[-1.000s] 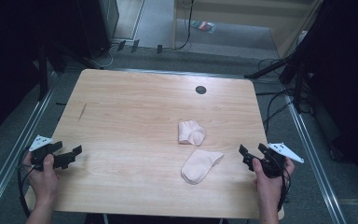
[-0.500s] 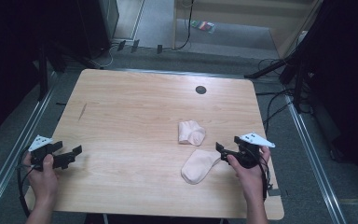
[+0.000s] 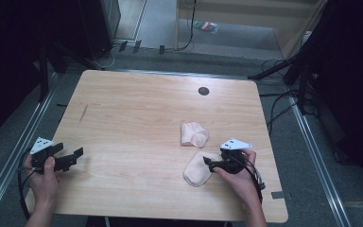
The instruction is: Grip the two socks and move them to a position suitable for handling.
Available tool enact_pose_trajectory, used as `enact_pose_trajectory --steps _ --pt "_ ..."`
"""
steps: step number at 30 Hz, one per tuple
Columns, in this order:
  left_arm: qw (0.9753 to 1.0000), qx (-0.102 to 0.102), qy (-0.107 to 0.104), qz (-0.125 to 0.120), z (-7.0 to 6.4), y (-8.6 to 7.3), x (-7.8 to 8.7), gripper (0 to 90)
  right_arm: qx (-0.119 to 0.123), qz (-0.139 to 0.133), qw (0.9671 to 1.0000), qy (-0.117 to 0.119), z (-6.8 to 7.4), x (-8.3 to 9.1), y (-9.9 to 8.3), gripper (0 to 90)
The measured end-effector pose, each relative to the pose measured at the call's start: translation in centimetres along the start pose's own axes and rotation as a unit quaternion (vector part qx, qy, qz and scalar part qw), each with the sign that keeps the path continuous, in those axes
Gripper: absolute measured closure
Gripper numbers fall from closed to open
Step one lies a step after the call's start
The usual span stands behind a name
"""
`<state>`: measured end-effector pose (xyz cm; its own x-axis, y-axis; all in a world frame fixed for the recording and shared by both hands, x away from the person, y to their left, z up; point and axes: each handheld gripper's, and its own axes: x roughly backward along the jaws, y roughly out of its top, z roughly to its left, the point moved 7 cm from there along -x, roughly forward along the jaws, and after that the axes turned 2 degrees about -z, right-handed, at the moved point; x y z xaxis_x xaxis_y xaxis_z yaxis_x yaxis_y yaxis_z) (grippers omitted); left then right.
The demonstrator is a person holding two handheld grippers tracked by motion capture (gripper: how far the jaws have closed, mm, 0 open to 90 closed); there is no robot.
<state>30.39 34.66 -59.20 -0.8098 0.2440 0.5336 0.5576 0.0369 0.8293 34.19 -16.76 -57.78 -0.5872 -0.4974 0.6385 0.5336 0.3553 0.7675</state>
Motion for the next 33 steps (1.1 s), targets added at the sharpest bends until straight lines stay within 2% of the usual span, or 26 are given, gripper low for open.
enact_pose_trajectory --steps 1,2,4,9,13,14,15,18,19,20,22,23,25,27,29,30,31,32,33 --pt "1.0000 0.000 0.000 0.000 0.0 0.0 0.0 13.2 0.000 0.000 1.0000 0.000 0.0 0.0 0.0 18.9" --pt "1.0000 0.000 -0.002 -0.003 0.0 0.0 0.1 13.3 0.013 0.010 0.9999 -0.004 0.2 -0.4 -0.3 19.1" --pt "1.0000 -0.001 -0.002 -0.005 0.0 0.0 0.2 13.3 0.015 0.011 0.9998 -0.005 0.3 -0.5 -0.4 19.2" --pt "0.9999 -0.002 -0.001 -0.013 -0.1 0.3 0.5 13.3 0.037 0.015 0.9992 0.002 1.1 -0.7 -0.6 21.3" --pt "0.9995 0.008 -0.005 -0.031 -0.5 1.0 1.0 13.2 0.055 0.022 0.9982 -0.010 1.4 -0.9 -0.9 25.8" --pt "0.9992 0.001 0.001 -0.039 -1.0 1.6 1.3 13.3 0.069 0.021 0.9972 -0.019 1.6 -1.0 -1.1 33.2" --pt "0.9992 -0.001 -0.001 -0.041 -1.3 1.9 1.4 13.3 0.067 0.019 0.9975 -0.014 1.7 -1.0 -1.2 37.4" --pt "0.9990 -0.010 -0.011 -0.042 -2.8 2.8 1.4 13.3 0.077 0.018 0.9968 0.009 2.2 -0.6 -1.3 63.6" --pt "0.9990 -0.017 -0.013 -0.040 -3.3 3.0 1.3 13.3 0.081 0.020 0.9965 0.013 2.3 -0.6 -1.3 73.2" --pt "0.9988 -0.023 -0.016 -0.039 -3.9 3.2 1.1 13.3 0.081 0.023 0.9964 0.008 2.2 -0.5 -1.2 78.8" --pt "0.9985 -0.033 -0.026 -0.036 -5.1 3.7 0.7 13.3 0.061 0.029 0.9977 0.007 2.1 -0.5 -1.0 80.9" --pt "0.9982 -0.036 -0.032 -0.037 -5.7 3.9 0.6 13.3 0.057 0.023 0.9981 0.007 2.0 -0.4 -0.7 81.4" --pt "0.9975 -0.041 -0.042 -0.040 -6.8 4.4 0.2 13.2 0.034 -0.001 0.9993 0.014 2.3 0.2 0.3 81.8" --pt "0.9968 -0.040 -0.053 -0.045 -8.0 5.0 -0.1 13.3 0.024 -0.028 0.9992 0.017 2.7 1.1 1.7 82.0" --pt "0.9959 -0.036 -0.065 -0.051 -9.2 5.5 -0.4 13.3 0.022 -0.045 0.9985 0.020 3.4 1.9 2.9 82.1" --pt "0.9959 -0.036 -0.065 -0.051 -9.2 5.5 -0.4 13.3 0.022 -0.053 0.9982 0.021 3.8 2.2 3.5 82.1" --pt "0.9952 -0.036 -0.072 -0.055 -9.9 5.7 -0.6 13.3 0.022 -0.053 0.9982 0.021 3.8 2.2 3.5 82.1" --pt "0.9941 -0.038 -0.084 -0.058 -11.3 6.0 -1.0 13.3 0.022 -0.066 0.9974 0.020 4.8 2.7 4.6 82.1" --pt "0.9933 -0.043 -0.090 -0.059 -12.0 6.1 -1.1 13.3 0.020 -0.070 0.9971 0.021 5.1 2.9 4.9 82.0"
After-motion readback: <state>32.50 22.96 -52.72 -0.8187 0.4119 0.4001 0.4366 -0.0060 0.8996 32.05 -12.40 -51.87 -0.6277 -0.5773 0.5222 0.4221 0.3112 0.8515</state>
